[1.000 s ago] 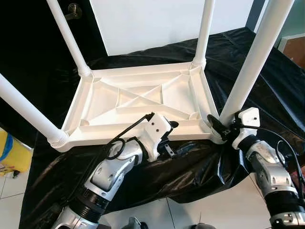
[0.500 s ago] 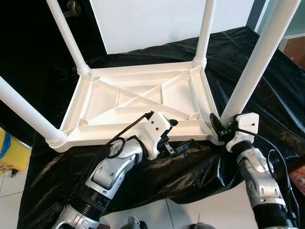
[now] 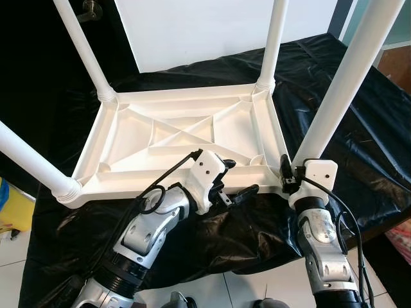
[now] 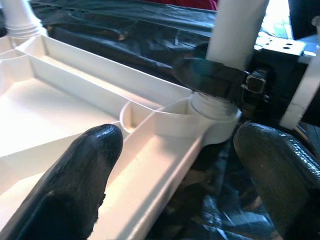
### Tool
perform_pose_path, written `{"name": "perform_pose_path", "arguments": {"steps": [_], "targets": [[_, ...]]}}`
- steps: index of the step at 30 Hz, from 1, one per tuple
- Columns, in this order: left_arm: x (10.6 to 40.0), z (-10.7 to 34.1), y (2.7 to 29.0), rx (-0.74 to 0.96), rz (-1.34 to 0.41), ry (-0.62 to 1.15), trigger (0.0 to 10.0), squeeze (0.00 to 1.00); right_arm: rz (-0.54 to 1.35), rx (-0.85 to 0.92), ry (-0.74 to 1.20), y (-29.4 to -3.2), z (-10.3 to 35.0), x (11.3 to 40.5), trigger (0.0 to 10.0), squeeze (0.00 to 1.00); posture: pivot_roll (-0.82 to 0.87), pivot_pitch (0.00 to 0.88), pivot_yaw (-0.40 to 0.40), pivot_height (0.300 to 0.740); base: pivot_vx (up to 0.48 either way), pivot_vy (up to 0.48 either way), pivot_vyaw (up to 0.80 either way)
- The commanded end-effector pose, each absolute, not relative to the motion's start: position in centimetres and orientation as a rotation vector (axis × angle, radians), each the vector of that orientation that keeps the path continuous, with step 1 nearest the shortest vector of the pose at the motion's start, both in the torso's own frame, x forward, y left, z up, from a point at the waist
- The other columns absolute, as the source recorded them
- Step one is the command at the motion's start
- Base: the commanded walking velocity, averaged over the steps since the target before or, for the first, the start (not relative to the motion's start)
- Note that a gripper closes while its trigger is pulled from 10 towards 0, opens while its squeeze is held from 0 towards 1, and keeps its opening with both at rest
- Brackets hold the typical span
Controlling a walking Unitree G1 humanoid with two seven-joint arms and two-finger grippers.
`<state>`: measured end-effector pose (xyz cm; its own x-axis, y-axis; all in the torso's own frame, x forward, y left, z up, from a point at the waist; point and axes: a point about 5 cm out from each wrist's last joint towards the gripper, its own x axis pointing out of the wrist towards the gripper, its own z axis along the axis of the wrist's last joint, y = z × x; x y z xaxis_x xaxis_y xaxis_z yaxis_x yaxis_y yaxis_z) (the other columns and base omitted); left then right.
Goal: Building children table
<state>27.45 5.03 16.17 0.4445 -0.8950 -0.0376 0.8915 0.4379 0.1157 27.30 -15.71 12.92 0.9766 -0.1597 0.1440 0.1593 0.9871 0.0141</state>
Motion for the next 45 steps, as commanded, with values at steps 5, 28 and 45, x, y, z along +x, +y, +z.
{"name": "perform_pose_path", "arguments": {"steps": [5, 28, 45], "targets": [[28.4, 16.1, 5.8, 0.083, -1.025, 0.019, 10.0, 0.00, -0.209, 0.062, -0.067, -15.2, 11.5, 26.7, 10.0, 0.00, -0.13, 0.132, 0.093, 0.740, 0.000, 0.000, 0.00], [27.7, 16.6, 6.0, 0.080, -1.036, -0.006, 10.0, 0.00, 0.058, 0.082, -0.193, -16.2, 13.9, 25.8, 10.0, 0.00, -0.12, 0.137, 0.063, 0.740, 0.000, 0.000, 0.00], [26.2, 16.5, 5.4, 0.101, -1.168, 0.026, 10.0, 0.00, 0.602, -0.178, -0.099, -19.8, 15.6, 27.9, 10.0, 0.00, -0.11, 0.125, 0.074, 0.740, 0.000, 0.000, 0.00]]}}
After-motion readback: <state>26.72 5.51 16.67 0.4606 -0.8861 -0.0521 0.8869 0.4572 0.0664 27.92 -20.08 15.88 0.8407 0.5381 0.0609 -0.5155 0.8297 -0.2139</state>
